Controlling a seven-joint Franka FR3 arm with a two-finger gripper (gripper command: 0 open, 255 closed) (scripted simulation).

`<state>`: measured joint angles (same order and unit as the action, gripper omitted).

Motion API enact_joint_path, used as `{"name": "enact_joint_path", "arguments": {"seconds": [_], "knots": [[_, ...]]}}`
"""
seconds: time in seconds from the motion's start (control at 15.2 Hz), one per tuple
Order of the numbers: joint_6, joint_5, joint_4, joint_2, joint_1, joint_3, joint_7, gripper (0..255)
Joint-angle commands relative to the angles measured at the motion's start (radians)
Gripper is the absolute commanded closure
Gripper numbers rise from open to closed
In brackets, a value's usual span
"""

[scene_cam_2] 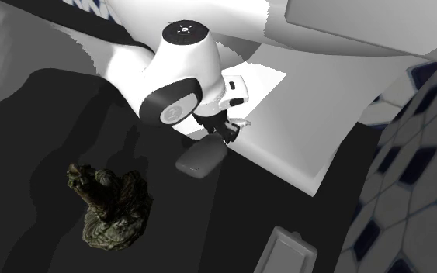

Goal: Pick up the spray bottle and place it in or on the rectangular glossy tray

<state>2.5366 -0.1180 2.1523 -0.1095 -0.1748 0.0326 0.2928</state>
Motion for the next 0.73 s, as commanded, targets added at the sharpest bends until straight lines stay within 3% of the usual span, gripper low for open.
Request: {"name": "enact_joint_path", "arguments": {"seconds": [0.0,0.53,0.66], "knots": [[-0.026,0.004,-0.02,0.013,-0.003,-0.002,-0.004,255],[-0.118,0.017,-0.066,0.059,-0.004,0.001,-0.017,255],[-0.118,-0.001,-0.036,0.085,0.02,0.02,0.038,255]]}}
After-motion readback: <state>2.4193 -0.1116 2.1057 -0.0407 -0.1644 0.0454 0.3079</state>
